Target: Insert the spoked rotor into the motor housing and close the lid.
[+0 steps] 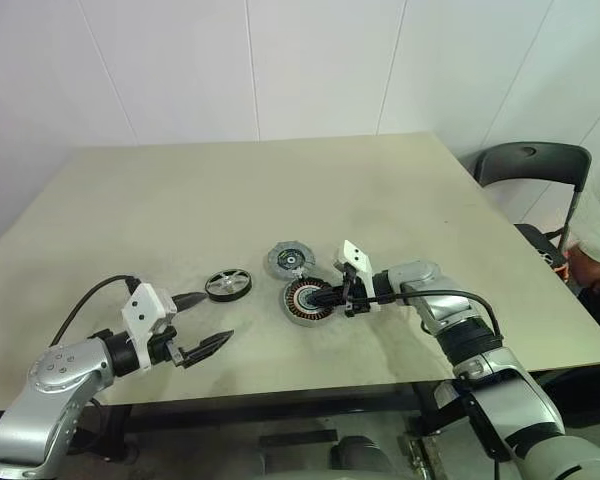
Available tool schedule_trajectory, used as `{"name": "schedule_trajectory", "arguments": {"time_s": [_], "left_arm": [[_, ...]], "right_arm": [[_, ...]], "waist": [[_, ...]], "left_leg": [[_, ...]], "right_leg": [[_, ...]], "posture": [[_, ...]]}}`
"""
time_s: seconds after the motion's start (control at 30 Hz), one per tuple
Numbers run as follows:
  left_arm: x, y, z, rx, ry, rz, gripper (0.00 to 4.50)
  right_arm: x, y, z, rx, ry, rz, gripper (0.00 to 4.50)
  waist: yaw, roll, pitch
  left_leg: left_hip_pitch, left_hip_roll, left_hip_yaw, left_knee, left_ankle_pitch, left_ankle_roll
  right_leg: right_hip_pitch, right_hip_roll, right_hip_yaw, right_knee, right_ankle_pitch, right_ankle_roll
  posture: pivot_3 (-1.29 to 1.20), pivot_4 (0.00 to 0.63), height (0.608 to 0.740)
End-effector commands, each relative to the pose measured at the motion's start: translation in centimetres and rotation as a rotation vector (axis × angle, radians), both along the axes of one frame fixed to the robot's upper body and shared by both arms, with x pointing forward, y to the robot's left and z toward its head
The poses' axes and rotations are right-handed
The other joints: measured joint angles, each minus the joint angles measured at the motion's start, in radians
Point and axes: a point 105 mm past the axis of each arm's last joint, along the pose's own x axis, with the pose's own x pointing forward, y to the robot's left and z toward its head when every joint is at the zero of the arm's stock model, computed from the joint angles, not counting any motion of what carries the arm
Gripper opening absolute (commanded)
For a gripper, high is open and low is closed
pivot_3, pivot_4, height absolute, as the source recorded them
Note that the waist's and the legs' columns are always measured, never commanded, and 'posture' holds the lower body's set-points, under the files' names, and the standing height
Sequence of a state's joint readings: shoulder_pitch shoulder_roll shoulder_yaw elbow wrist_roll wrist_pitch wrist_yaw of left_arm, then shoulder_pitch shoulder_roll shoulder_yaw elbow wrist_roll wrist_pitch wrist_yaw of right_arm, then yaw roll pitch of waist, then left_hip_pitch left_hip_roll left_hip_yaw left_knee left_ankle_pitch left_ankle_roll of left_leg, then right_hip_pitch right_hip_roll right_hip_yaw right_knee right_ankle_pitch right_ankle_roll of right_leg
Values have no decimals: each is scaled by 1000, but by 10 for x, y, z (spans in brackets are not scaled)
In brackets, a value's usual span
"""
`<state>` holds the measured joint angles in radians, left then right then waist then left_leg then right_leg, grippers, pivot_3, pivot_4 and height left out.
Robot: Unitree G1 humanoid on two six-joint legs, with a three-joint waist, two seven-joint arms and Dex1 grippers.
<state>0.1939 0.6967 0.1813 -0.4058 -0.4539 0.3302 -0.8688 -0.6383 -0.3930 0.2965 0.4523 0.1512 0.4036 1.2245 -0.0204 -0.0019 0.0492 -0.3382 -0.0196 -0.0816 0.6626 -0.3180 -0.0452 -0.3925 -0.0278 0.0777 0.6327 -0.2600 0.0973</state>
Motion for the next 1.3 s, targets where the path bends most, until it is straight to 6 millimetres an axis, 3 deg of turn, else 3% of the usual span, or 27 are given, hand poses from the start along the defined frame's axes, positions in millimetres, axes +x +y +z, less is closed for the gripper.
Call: {"name": "schedule_trajectory", "arguments": {"time_s": [0.03, 0.4, 0.6, 0.83, 1.03, 1.3], "left_arm": [[1, -1, 13, -2, -44, -5, 4500], [8, 1, 24, -162, -5, 120, 4500], [11, 9, 18, -490, 217, 364, 4500], [16, 5, -2, -897, 540, 479, 4500], [22, 10, -25, -1118, 727, 602, 4500], [32, 10, -33, -1258, 826, 648, 4500]], "right_arm": [[1, 0, 4, -6, -27, 9, 17], [10, -3, 64, 111, -138, 47, 17], [2, -30, 84, 78, -169, 98, 17], [-4, -48, 95, 49, -187, 105, 17], [-13, -58, 99, 36, -168, 117, 17], [-14, -57, 98, 31, -162, 123, 17]], "waist": [[0, 0, 0], [1, 0, 0], [4, 0, 0], [3, 0, 0], [8, -1, 0], [9, -1, -1]], "left_leg": [[0, 0, 0, 0, 0, 0], [-1, 0, -1, 0, 0, 0], [-1, 1, -2, 0, 0, 0], [-1, 1, -2, 1, 0, 0], [-1, 0, -2, 1, 0, 0], [-1, -1, -2, 2, 0, -1]], "right_leg": [[0, 0, 0, 0, 0, 0], [-1, 0, 0, 0, 0, 0], [-1, -2, 0, 0, 0, 0], [-1, -2, 0, 1, 0, 1], [-1, -2, 0, 1, 0, 0], [0, -1, 0, 0, 0, 0]], "posture": [[0, 0, 740], [0, 0, 740], [0, 0, 740], [0, 0, 740], [0, 0, 740], [0, 0, 740]]}}
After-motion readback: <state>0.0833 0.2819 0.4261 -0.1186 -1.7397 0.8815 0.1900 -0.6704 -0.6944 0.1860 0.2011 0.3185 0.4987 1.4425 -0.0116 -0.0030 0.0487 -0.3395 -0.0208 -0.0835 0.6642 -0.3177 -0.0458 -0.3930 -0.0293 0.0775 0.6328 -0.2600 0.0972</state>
